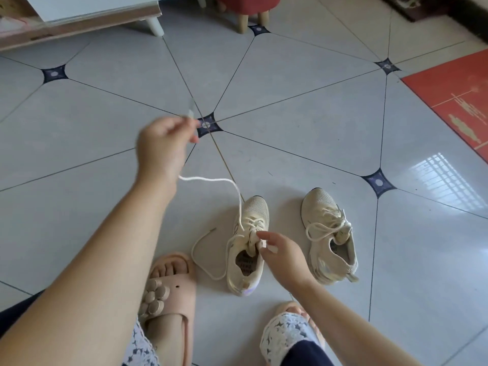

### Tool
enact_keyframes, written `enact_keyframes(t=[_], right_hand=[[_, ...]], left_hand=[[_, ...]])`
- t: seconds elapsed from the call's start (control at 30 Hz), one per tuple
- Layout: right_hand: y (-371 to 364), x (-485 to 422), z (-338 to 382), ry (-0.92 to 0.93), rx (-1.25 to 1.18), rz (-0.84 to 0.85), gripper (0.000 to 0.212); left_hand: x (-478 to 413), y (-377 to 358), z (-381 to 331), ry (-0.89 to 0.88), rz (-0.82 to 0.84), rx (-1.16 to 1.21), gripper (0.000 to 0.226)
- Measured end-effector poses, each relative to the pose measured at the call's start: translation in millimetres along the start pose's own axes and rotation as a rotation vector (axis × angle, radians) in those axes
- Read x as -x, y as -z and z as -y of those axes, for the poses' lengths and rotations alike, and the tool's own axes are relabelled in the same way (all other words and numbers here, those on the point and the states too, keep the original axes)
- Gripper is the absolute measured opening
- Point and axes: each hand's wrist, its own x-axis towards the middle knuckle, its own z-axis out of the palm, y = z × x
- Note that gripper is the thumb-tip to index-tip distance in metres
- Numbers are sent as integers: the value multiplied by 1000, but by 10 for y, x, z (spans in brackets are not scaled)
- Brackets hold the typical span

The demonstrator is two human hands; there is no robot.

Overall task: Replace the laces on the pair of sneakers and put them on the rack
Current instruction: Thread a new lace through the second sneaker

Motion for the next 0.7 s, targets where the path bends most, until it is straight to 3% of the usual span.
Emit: enact_keyframes(t=[0.17, 0.27, 0.5, 0.63, 0.7], right_hand=[[-148, 67, -67, 99, 88, -3, 42], [-189, 91, -123, 102, 98, 2, 42], [-249, 63, -194, 8, -14, -137, 27], [-237, -36, -172, 15, 47, -123, 40], [-210, -87, -145, -7, 25, -135, 35]], left_hand=[[489, -391, 673, 35, 504, -372, 17], [761, -502, 1025, 137, 684, -461, 18], [892, -573, 1283, 200, 612, -474, 17], [923, -609, 1301, 245, 522, -448, 19], [929, -619, 1322, 232, 497, -495, 16]])
